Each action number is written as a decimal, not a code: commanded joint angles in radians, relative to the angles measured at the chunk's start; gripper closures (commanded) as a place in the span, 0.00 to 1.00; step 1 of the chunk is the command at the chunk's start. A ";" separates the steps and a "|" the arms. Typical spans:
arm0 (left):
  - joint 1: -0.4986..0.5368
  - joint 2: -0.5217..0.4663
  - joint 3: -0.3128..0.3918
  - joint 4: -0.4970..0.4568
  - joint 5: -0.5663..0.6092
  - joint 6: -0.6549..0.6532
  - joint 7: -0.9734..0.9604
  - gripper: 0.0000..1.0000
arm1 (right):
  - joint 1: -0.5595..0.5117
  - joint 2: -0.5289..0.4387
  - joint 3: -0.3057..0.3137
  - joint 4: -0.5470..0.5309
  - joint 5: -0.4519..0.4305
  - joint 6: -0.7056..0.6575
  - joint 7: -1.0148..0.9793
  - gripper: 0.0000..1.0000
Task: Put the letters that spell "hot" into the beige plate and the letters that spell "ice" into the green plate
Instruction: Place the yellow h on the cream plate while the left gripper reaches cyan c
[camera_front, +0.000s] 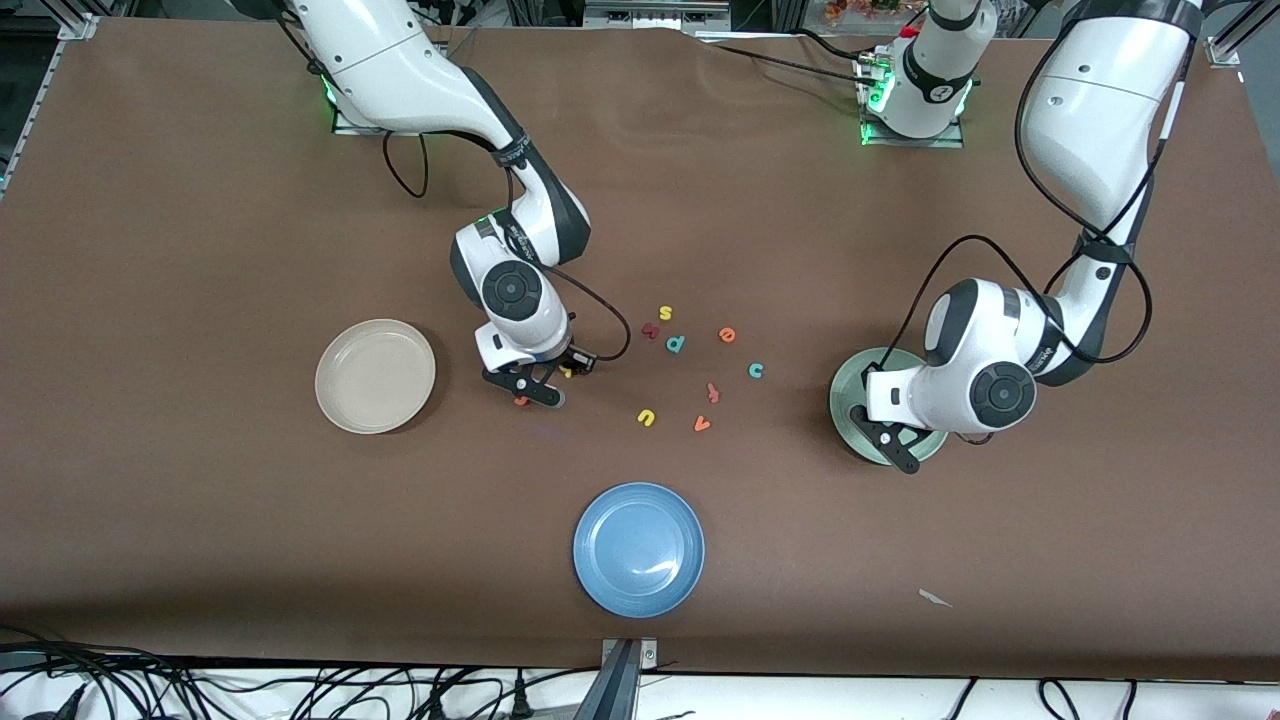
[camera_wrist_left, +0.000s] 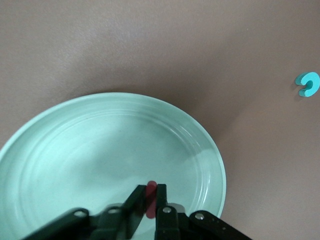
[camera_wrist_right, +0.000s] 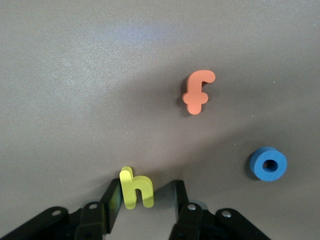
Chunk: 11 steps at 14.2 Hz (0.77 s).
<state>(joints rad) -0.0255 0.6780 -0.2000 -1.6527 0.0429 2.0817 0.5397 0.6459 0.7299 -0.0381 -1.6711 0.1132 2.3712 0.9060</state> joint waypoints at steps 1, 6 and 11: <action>0.001 0.002 -0.006 0.002 0.014 0.006 0.008 0.00 | 0.001 0.026 0.003 0.025 0.013 0.006 -0.001 0.69; -0.030 -0.024 -0.065 0.005 0.005 -0.034 -0.149 0.00 | -0.005 0.031 0.003 0.066 0.014 -0.007 -0.012 0.94; -0.054 -0.028 -0.179 -0.002 0.005 -0.043 -0.559 0.01 | -0.045 -0.024 -0.005 0.185 0.019 -0.248 -0.114 0.99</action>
<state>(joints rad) -0.0549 0.6708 -0.3683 -1.6457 0.0422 2.0550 0.1064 0.6290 0.7354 -0.0444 -1.5383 0.1132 2.2284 0.8783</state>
